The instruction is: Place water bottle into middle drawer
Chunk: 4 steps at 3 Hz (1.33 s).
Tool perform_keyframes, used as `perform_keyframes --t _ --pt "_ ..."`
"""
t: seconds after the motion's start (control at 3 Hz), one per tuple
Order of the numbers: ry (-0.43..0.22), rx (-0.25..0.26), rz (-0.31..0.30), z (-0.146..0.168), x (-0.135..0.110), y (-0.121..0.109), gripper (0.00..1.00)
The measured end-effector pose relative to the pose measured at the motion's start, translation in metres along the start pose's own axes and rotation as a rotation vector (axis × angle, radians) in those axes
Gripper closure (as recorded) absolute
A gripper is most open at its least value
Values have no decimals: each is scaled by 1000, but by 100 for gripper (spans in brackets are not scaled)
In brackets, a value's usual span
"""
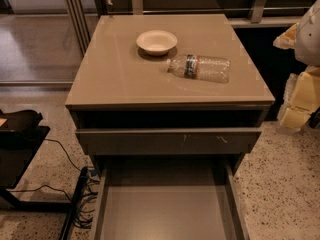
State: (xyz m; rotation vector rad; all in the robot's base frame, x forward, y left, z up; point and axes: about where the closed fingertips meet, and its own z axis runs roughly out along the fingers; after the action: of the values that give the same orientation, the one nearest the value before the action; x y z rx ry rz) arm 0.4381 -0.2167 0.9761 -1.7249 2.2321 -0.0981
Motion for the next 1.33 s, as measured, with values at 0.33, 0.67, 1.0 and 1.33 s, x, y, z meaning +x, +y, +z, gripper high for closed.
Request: perform_keyframes --t 0.33,0.67,1.0,1.33 --pt "0 0 0 0 0 0 0" --pt "-58 13 -24 4 -7 -7 0" --pt "-168 37 -55 10 -12 -26 0" --pt "-258 52 -74 21 -21 -51 0"
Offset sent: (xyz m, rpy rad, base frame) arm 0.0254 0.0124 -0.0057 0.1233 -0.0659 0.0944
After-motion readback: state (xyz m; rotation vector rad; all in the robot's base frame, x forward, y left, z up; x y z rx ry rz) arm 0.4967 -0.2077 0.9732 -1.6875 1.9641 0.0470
